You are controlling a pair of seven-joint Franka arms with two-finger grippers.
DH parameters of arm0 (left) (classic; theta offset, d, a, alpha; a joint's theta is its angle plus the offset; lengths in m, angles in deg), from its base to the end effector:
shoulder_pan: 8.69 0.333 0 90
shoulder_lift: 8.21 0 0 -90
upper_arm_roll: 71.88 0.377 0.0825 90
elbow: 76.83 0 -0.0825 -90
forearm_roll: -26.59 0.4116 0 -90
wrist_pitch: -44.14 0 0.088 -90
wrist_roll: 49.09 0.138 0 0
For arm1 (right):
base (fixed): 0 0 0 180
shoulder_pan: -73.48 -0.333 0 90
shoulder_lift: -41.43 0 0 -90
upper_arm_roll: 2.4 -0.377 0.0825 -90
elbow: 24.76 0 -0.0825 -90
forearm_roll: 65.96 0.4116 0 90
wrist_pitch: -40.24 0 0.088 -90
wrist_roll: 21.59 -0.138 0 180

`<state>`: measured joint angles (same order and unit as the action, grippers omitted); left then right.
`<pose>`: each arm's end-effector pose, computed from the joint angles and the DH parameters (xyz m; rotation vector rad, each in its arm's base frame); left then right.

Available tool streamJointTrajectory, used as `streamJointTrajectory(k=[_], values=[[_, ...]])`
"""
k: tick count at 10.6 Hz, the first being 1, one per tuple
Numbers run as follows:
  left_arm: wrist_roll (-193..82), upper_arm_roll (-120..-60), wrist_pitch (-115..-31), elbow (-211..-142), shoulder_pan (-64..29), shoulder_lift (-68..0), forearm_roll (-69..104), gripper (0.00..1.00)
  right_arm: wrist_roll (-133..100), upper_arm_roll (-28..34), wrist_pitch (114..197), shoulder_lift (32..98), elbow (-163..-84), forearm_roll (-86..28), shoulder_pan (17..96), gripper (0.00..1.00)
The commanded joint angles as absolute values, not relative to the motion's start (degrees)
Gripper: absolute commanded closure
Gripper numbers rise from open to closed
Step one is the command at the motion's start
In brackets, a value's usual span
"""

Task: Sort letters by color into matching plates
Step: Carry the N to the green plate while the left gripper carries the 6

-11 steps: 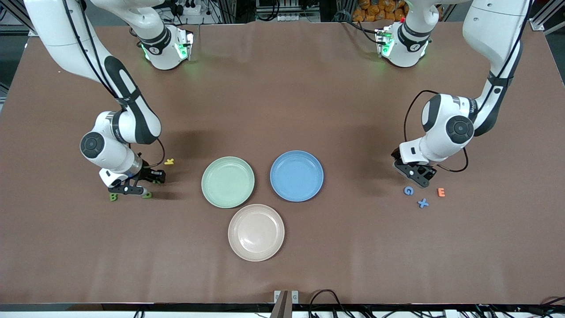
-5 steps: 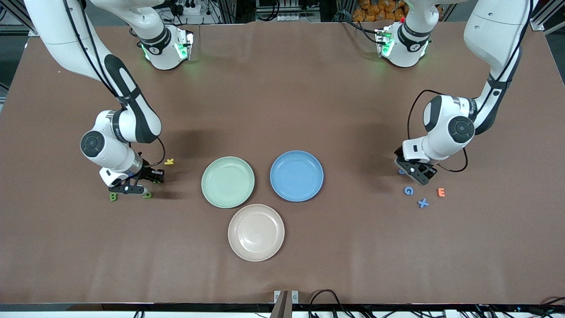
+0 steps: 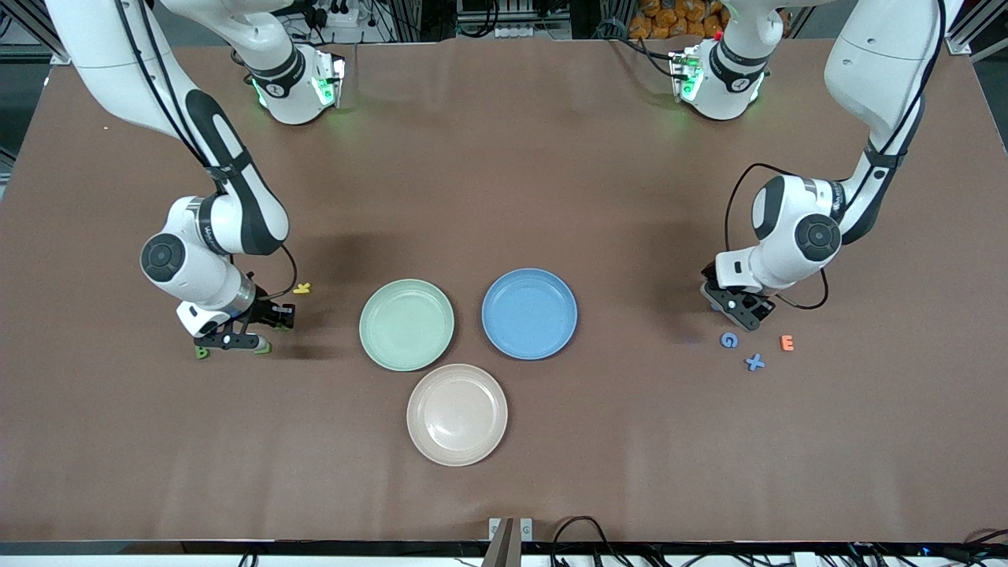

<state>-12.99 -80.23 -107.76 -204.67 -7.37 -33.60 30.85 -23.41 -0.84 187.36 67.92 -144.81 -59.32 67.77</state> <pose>0.5760 -0.0740 0.1706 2.8615 -1.2188 -0.0144 0.6255 0.0457 0.1987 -3.0887 0.0825 -0.0125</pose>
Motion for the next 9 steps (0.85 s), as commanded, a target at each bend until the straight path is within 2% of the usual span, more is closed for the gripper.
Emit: streamJointTrajectory(k=[1, 9], values=[[-20.3, -80.6, -108.2, -204.6, -6.8, -33.7, 32.1, 1.00, -26.9, -0.9, 181.0, 64.1, -142.2, -58.4, 64.4, 0.76], [-23.1, -80.6, -107.8, -203.7, -7.6, -32.6, 32.1, 1.00, -44.9, -1.0, 181.0, 65.6, -137.6, -58.2, 53.2, 0.76]])
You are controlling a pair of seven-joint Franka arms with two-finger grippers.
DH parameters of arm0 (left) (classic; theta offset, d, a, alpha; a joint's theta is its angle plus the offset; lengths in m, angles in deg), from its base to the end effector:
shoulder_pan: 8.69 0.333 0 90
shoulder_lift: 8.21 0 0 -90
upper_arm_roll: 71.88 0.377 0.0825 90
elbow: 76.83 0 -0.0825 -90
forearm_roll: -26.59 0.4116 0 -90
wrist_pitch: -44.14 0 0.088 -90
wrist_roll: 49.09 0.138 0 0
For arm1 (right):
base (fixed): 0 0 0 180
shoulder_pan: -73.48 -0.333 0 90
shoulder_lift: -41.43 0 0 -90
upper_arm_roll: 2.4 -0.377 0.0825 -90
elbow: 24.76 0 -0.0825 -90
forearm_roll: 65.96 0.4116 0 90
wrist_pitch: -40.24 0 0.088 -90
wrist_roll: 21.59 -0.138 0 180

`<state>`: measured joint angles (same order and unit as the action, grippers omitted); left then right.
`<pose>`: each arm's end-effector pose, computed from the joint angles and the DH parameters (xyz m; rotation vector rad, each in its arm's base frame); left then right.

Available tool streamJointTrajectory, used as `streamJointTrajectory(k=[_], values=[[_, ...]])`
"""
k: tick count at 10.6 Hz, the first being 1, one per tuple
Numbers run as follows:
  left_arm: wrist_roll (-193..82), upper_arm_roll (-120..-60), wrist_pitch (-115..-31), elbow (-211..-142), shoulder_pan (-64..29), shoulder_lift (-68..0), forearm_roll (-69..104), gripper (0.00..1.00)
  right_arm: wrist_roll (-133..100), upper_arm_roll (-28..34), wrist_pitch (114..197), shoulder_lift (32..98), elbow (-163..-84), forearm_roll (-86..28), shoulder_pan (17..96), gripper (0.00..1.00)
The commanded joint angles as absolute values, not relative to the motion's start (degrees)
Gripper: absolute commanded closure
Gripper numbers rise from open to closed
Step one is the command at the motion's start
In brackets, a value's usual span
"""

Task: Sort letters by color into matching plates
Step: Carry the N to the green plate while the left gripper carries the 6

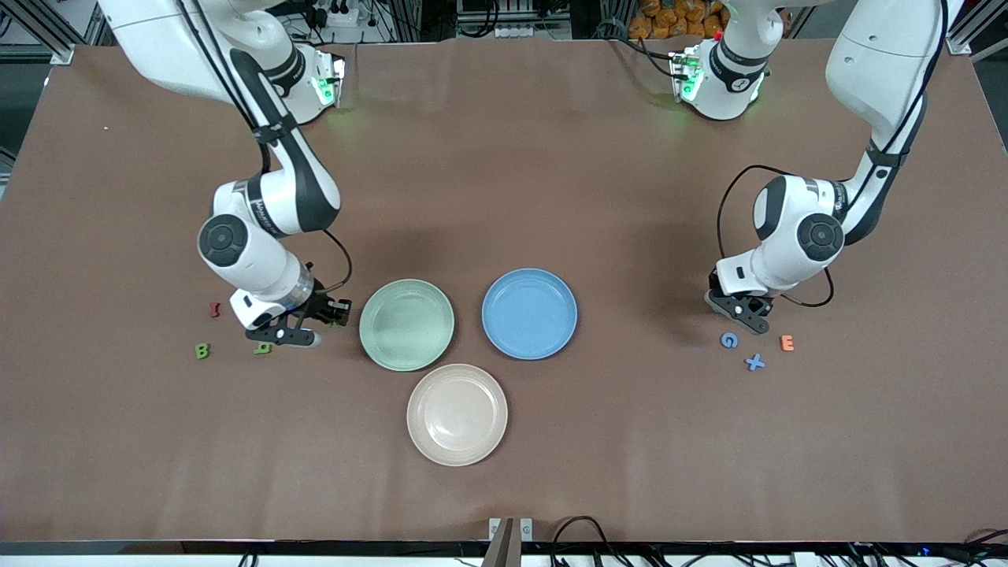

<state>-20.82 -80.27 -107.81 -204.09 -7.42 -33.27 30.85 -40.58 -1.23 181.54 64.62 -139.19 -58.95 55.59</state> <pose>0.5816 -0.0753 0.1776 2.9420 -1.0238 0.0075 0.6308 0.1923 0.2667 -3.0466 0.1995 -0.0603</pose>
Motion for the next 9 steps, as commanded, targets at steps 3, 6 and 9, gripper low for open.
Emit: streamJointTrajectory(k=[3, 6, 9], values=[[-28.9, -82.2, -99.8, -197.8, -8.0, -31.8, 32.0, 1.00, -50.7, -1.0, 181.0, 68.5, -134.5, -58.2, 49.8, 0.74], [-37.5, -85.4, -99.2, -195.2, -8.5, -32.3, 32.0, 1.00, -53.7, -1.0, 181.0, 70.7, -132.0, -58.3, 48.3, 0.74], [-48.9, -86.1, -97.5, -191.9, -13.5, -32.6, 32.0, 1.00, -54.4, -1.0, 181.0, 71.1, -131.4, -58.3, 47.6, 0.13]])
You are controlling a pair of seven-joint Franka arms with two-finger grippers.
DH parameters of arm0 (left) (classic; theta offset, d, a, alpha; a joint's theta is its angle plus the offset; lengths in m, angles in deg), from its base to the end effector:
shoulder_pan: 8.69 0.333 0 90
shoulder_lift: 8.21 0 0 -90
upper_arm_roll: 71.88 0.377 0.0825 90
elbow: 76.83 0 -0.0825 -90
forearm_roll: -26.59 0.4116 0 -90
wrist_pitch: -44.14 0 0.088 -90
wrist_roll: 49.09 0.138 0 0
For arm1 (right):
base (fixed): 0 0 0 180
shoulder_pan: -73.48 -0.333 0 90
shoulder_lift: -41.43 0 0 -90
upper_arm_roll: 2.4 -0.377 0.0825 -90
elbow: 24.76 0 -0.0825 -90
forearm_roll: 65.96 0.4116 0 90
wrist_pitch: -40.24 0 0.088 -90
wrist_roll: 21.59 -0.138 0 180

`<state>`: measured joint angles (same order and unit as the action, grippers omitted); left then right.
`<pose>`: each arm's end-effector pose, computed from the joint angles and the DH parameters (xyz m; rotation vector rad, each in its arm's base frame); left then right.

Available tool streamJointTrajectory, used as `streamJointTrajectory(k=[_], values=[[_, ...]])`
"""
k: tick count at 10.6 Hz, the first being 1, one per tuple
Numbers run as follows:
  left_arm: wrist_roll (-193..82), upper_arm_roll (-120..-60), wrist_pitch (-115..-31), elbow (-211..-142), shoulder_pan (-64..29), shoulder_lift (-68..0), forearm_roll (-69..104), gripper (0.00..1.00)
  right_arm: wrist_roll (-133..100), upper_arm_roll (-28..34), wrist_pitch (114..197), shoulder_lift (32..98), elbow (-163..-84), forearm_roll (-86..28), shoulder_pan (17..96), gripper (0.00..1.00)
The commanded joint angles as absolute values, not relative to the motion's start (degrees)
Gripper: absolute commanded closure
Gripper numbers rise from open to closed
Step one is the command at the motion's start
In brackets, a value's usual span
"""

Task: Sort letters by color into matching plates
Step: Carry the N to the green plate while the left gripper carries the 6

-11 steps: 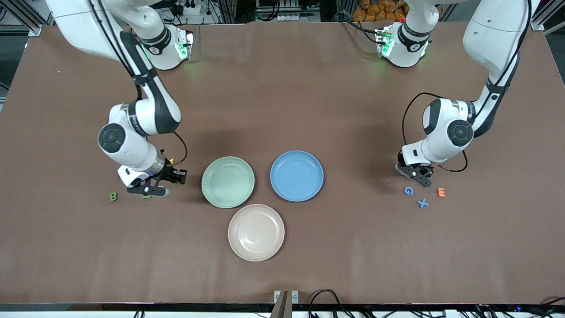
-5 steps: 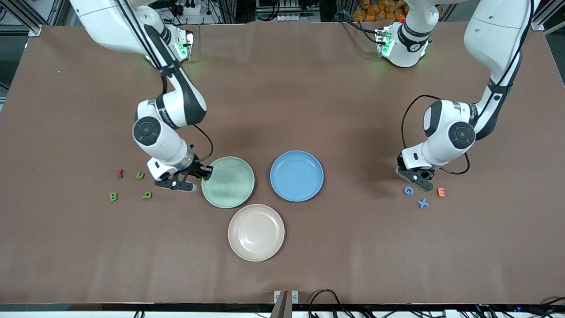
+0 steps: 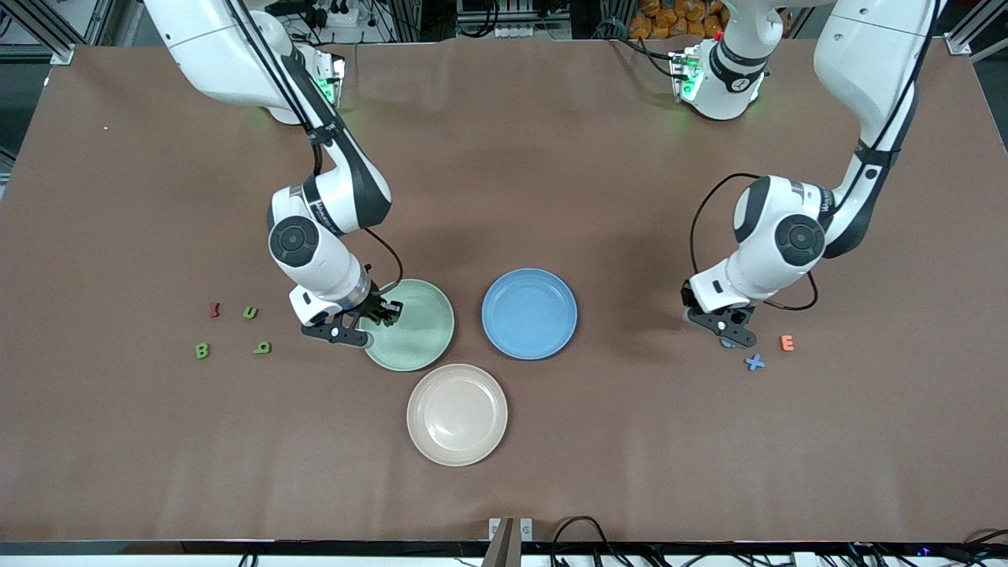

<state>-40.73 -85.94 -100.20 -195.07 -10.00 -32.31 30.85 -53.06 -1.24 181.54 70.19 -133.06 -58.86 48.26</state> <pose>0.6183 -0.1651 0.2407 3.0058 -0.6889 0.0712 0.6311 0.2852 0.2477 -3.0250 0.3346 -0.0495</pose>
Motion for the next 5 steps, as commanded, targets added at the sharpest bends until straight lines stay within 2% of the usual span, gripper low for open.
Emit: streamJointTrajectory(k=[1, 5], values=[[-52.0, -86.2, -95.1, -189.8, -15.4, -32.7, 31.9, 1.00, -53.1, -0.9, 181.0, 71.1, -131.4, -58.8, 47.6, 0.00], [-63.7, -86.1, -90.9, -182.8, -22.6, -36.2, 31.8, 1.00, -50.8, -0.6, 179.4, 70.1, -131.5, -59.1, 48.3, 0.00]])
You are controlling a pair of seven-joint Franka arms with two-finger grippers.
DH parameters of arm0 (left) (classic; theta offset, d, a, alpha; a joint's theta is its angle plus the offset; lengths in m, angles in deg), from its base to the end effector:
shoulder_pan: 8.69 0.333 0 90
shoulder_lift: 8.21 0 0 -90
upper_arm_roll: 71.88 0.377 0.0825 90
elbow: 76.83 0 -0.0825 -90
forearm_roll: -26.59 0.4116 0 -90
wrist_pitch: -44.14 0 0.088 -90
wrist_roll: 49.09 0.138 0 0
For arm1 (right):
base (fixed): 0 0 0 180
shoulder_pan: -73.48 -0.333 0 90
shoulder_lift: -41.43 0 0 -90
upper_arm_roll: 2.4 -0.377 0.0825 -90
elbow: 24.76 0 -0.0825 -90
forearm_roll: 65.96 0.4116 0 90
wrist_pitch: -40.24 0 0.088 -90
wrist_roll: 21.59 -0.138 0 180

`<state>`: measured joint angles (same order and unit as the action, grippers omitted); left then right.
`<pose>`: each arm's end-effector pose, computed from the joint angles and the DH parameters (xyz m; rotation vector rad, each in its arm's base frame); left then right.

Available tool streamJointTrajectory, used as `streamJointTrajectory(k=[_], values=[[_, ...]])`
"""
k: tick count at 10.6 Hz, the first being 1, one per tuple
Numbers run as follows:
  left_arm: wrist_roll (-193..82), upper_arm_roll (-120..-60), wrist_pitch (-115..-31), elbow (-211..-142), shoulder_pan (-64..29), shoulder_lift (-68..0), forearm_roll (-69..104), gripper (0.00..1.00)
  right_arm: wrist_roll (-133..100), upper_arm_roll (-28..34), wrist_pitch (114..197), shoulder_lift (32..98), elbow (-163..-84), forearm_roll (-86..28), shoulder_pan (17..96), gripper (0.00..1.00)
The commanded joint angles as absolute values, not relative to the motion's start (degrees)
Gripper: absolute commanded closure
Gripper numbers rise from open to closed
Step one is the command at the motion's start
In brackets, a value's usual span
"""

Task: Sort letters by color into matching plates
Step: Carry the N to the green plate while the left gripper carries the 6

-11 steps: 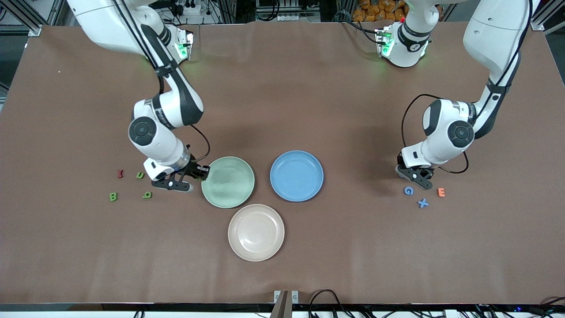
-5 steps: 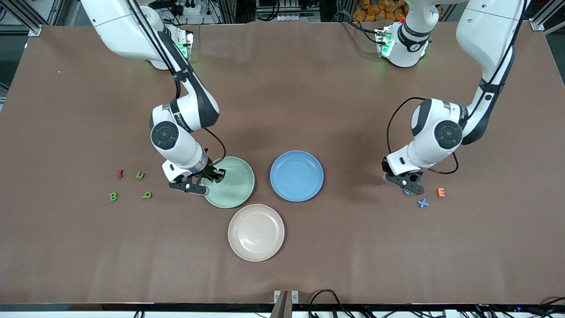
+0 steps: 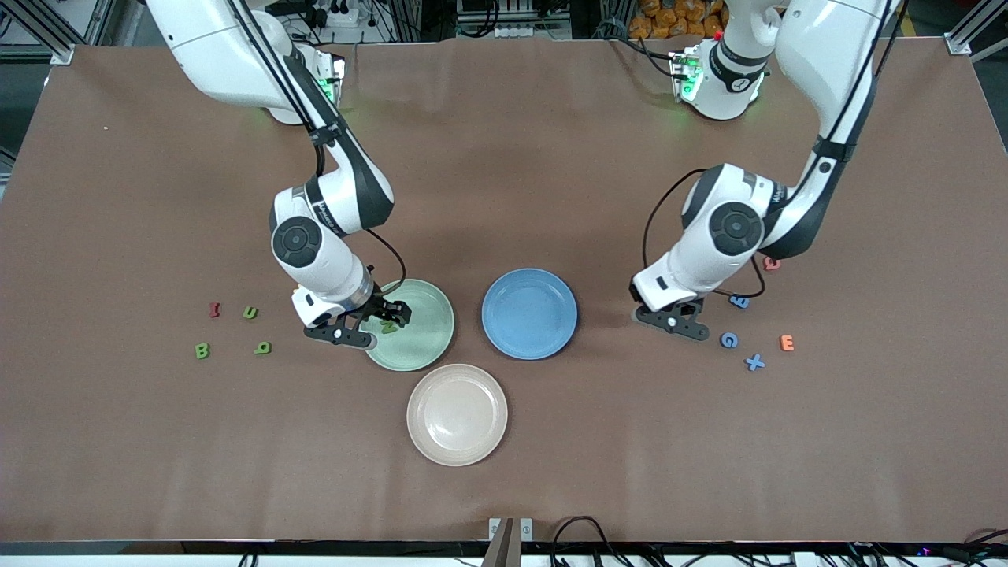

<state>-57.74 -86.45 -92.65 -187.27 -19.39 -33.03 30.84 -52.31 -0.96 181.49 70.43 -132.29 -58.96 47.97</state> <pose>0.6143 -0.2770 0.2791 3.0390 -0.4879 0.0384 0.6351 0.2874 0.2507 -3.0263 0.3106 -0.0641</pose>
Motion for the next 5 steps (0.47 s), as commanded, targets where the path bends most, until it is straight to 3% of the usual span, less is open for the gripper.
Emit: streamJointTrajectory(k=[1, 5], values=[[-65.8, -86.1, -90.9, -181.8, -24.0, -37.2, 31.8, 1.00, -49.1, -0.4, 178.2, 69.7, -131.5, -59.2, 49.3, 0.00], [-75.1, -86.0, -90.9, -175.3, -30.0, -42.5, 32.1, 1.00, -39.2, 2.5, 176.9, 68.4, -132.0, -59.6, 53.1, 0.00]])
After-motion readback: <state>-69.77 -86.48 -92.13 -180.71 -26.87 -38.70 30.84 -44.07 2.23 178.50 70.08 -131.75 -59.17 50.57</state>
